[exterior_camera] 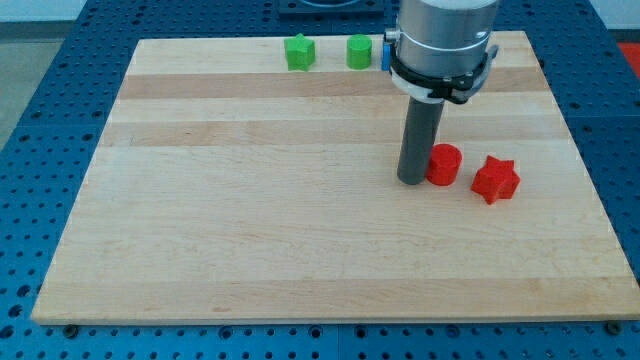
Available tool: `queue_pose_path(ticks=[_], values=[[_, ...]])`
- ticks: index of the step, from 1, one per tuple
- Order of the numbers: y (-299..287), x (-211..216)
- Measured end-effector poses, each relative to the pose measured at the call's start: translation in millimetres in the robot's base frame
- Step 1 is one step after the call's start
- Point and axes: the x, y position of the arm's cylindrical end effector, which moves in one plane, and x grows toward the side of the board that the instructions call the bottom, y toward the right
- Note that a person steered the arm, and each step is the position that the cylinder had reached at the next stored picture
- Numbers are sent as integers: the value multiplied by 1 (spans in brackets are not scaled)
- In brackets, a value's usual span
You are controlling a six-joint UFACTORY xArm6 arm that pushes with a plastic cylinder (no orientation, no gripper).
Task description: Place your arm at the center of the board
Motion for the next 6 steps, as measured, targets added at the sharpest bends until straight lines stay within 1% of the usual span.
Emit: queue_pose_path(ticks=[1, 2, 4, 5, 6], values=[[0, -9], [0, -41], [0, -42], [-75, -44], [-85, -44]])
